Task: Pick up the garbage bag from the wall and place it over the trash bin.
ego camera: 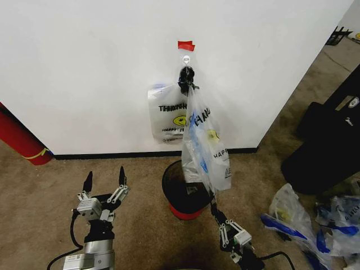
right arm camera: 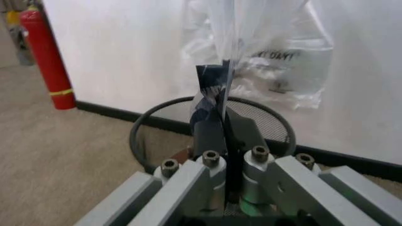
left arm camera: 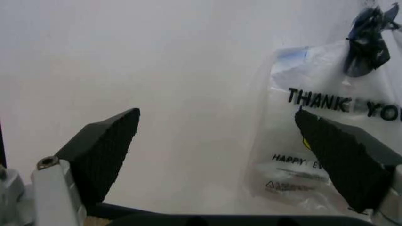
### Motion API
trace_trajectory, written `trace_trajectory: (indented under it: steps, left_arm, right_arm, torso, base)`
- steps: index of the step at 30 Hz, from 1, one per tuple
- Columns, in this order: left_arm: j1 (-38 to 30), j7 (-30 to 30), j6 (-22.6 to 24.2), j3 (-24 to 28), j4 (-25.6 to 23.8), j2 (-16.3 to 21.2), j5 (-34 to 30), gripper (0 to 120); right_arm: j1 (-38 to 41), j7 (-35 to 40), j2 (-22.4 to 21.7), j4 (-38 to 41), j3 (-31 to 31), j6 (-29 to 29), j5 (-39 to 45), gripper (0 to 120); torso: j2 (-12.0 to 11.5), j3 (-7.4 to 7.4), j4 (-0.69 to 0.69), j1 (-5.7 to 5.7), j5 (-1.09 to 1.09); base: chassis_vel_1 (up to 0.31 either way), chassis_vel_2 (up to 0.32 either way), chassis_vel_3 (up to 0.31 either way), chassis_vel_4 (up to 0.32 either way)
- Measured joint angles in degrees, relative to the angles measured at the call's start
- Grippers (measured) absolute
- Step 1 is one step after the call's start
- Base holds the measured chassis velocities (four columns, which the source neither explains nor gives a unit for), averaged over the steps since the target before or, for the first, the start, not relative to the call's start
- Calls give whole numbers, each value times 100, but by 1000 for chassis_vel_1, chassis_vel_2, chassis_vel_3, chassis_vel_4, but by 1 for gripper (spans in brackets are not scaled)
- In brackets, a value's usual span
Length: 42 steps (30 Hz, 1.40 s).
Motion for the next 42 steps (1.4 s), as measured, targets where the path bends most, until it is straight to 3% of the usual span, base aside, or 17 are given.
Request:
trace_trajectory:
  steps: [10, 16, 20, 24, 30, 34, 38, 40, 42]
  left_arm:
    - [-171, -65, 256, 194, -101, 231, -53, 98]
    - [-482, -102, 833, 454, -481, 818, -564, 98]
    - [-801, -133, 1194, 593, -626, 1147, -1080, 98]
    - [-1229, -247, 1663, 711, -798, 1515, -1877, 98]
    - [-1915, -394, 2320, 974, -958, 2050, -2854, 97]
    - [-2156, -407, 2670, 1118, -1107, 2424, -3464, 96]
    - [-3019, -477, 2991, 1621, -1092, 2841, -4448, 96]
    - [-3790, -527, 3018, 2053, -910, 2955, -4856, 95]
    - [-4000, -544, 3030, 2174, -847, 2970, -4929, 95]
  right_arm:
    - [1088, 436, -46, 854, 91, -1202, 1474, 0]
    - [1889, 883, -123, 995, 210, -1992, 2884, 0]
    - [2096, 1055, -85, 897, 235, -2177, 3276, 0]
    - [2303, 1174, -110, 599, 189, -2249, 3316, 0]
    - [2369, 1202, -133, 397, 154, -2212, 2985, 0]
    - [2515, 1184, -155, 297, 1, -2198, 2804, 0]
    - [2552, 1150, -155, 261, -24, -2185, 2688, 0]
    - [2546, 1136, -151, 257, -2, -2179, 2669, 0]
    - [2540, 1132, -147, 257, 7, -2177, 2663, 0]
  torso:
    - [0, 0, 3, 0, 0]
    - [0, 1, 2, 0, 0]
    - [0, 1, 1, 0, -1]
    - [0, 1, 4, 0, 0]
    - [0, 0, -4, 1, -1]
    - [0, 0, 6, 0, 0]
    - [0, 0, 1, 1, 0]
    - [-1, 0, 0, 1, 0]
    - [-1, 1, -1, 1, -1]
  base:
    - [0, 0, 0, 0]
    - [0, 0, 0, 0]
    - [0, 0, 0, 0]
    - [0, 0, 0, 0]
    - [0, 0, 0, 0]
    - [0, 0, 0, 0]
    - [0, 0, 0, 0]
    - [0, 0, 0, 0]
    - [0, 0, 0, 0]
